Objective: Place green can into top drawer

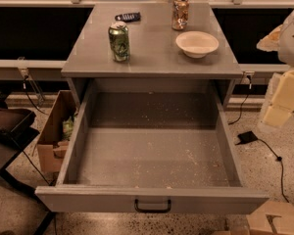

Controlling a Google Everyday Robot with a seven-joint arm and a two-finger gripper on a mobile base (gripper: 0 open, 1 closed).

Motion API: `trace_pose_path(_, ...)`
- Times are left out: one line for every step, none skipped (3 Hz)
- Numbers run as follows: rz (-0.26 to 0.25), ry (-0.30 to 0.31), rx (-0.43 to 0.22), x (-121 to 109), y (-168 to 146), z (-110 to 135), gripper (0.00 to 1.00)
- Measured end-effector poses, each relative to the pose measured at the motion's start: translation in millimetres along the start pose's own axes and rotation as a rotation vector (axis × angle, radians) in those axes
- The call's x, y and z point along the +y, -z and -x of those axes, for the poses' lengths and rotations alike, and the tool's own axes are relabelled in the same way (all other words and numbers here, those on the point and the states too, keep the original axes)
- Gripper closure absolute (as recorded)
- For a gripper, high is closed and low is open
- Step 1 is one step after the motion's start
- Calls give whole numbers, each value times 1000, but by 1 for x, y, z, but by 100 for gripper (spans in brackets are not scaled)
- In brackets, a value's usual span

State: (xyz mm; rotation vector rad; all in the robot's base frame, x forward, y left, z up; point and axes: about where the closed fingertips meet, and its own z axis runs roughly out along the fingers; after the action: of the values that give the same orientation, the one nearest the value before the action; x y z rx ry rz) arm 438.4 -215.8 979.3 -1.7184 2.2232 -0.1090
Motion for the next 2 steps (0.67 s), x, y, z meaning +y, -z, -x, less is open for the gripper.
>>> trace_pose_path(0, 0, 0, 0, 0, 0, 0)
trace_pose_path(-7, -41, -42, -10, 2, -3, 0)
